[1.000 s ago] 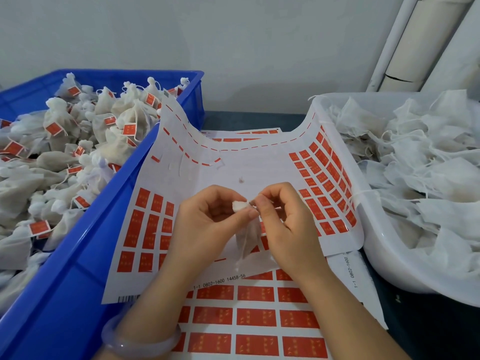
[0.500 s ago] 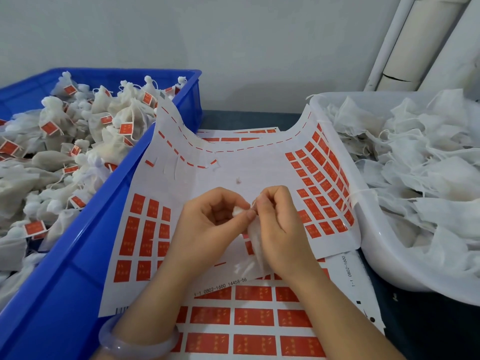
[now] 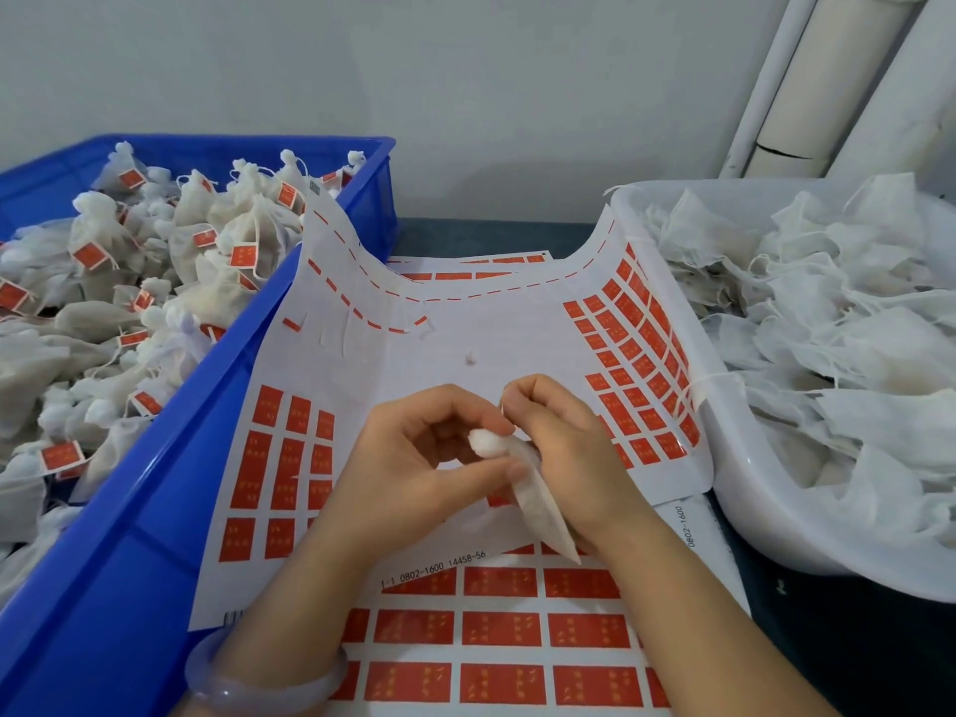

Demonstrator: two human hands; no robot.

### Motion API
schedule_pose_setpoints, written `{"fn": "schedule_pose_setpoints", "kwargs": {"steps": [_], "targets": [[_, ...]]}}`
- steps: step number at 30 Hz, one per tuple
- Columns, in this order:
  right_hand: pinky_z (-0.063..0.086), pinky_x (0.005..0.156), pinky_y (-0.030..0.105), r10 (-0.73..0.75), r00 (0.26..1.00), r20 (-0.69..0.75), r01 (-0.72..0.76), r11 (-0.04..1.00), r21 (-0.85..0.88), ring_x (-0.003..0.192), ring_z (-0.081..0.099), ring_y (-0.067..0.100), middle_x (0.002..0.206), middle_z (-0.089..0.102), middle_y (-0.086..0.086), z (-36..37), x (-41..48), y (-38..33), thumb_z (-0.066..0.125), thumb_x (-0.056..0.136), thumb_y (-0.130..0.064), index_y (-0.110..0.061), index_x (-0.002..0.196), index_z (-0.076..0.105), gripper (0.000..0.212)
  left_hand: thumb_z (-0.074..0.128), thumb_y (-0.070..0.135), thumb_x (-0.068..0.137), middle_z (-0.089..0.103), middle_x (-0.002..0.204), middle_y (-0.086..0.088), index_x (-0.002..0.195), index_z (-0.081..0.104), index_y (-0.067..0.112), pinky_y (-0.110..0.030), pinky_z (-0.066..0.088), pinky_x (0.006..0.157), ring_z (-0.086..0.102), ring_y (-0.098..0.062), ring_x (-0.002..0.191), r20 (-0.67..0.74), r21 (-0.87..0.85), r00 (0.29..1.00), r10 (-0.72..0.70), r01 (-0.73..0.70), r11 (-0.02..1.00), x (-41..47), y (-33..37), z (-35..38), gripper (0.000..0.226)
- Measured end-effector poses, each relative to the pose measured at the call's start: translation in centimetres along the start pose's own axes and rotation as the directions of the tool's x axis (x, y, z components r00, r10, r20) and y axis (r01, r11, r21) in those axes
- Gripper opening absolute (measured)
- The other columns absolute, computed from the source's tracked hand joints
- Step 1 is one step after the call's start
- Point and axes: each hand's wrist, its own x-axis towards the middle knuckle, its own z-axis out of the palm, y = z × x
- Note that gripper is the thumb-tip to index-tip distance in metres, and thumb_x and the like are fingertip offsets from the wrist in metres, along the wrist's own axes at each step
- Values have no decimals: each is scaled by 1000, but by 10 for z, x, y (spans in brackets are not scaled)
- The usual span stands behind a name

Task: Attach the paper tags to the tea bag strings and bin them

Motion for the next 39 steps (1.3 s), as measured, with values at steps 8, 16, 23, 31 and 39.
{"fn": "schedule_pose_setpoints", "kwargs": {"steps": [8,16,23,31,39], "targets": [[50,64,30,-44,999,20,39,983,179,68,58,17,75,64,-3,-6,3,-2,44,97,-22,-21,74,58,26,72,13,74,70,69,1,77,68,14,-17,52,53,66,-10,55,-144,-18,989,-22,19,1000,1,4,-1,5],[49,73,16,-205,978,-25,206,978,38,76,61,7,77,63,-6,1,-1,-1,42,97,-13,-14,84,55,19,61,1,80,65,56,-2,69,65,15,-19,50,48,61,-12,46,-162,32,974,-156,163,986,2,4,2,18],[47,66,14,-276,947,-164,269,961,-64,67,55,3,71,57,-11,7,-5,-2,44,96,-16,-19,82,52,17,55,9,72,58,53,1,60,62,19,-18,47,47,55,-11,46,-105,35,972,-209,214,976,3,3,2,17],[49,61,15,-243,931,-272,245,969,-27,60,55,6,64,56,-7,6,-2,-3,41,97,-20,-21,83,51,17,55,8,73,61,57,1,64,64,19,-20,49,50,58,-14,50,-55,-43,984,-172,170,985,4,1,3,17],[45,54,6,-286,943,-171,243,942,-232,72,58,-9,72,55,-31,18,-9,2,28,84,-47,-33,86,39,18,73,10,69,72,72,-7,82,71,11,-26,57,59,70,-26,65,-183,-133,973,-138,114,984,2,4,7,13]]}}
